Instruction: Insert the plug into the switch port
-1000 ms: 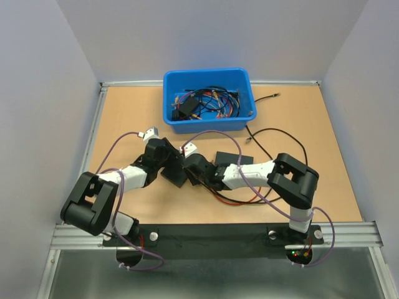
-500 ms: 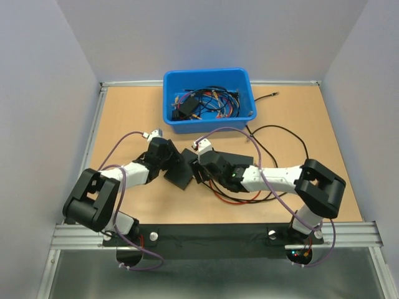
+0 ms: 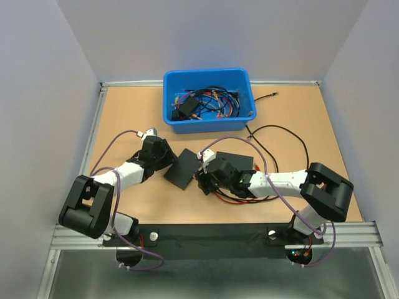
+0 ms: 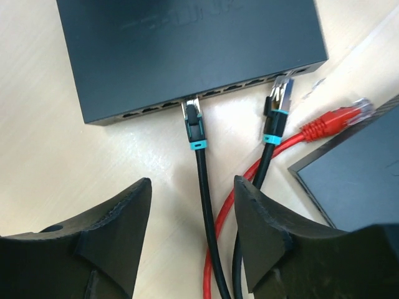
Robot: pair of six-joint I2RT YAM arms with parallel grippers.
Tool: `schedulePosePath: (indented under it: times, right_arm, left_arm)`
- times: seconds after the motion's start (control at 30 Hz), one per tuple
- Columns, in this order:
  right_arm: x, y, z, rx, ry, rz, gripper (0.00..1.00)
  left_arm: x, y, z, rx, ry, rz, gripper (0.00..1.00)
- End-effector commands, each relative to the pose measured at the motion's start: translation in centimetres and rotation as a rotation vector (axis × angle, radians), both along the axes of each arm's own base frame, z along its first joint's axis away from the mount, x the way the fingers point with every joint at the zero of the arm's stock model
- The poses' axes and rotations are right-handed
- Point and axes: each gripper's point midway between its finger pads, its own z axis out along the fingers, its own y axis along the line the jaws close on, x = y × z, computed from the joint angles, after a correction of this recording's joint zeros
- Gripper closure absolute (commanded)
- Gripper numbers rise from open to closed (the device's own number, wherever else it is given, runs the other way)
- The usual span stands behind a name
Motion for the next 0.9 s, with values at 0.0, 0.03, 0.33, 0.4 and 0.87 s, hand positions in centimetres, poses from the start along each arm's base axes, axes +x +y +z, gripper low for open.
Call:
schedulePosePath:
  times: [0.0, 0.03, 0.33, 0.4, 0.87]
  right_arm:
    - [0.1, 1.6, 0.3, 0.046, 0.007, 0.030, 0.41]
    - [0.2, 1.7, 0.1, 0.043, 0.006, 0.030, 0.43]
    - [1.2, 1.9, -1.7, -0.009, -0.001, 0.004, 0.62]
    - [1.3, 2.0, -1.8, -0.014, -0.003, 0.004, 0.66]
    - [3.2, 4.6, 0.6, 0.020, -0.067, 0.018, 0.99]
  left_arm:
    - [-0.9, -0.5, 0.3, -0.039, -0.035, -0.047, 0.36]
    - [-1.0, -0.6, 0.4, -0.052, -0.042, -0.051, 0.37]
    - [-2.2, -1.5, -1.6, -0.116, -0.020, -0.079, 0.38]
    - [-2.2, -1.7, -1.8, -0.119, -0.017, -0.087, 0.38]
    - [-2.4, -2.2, -3.4, -0.120, 0.026, -0.119, 0.41]
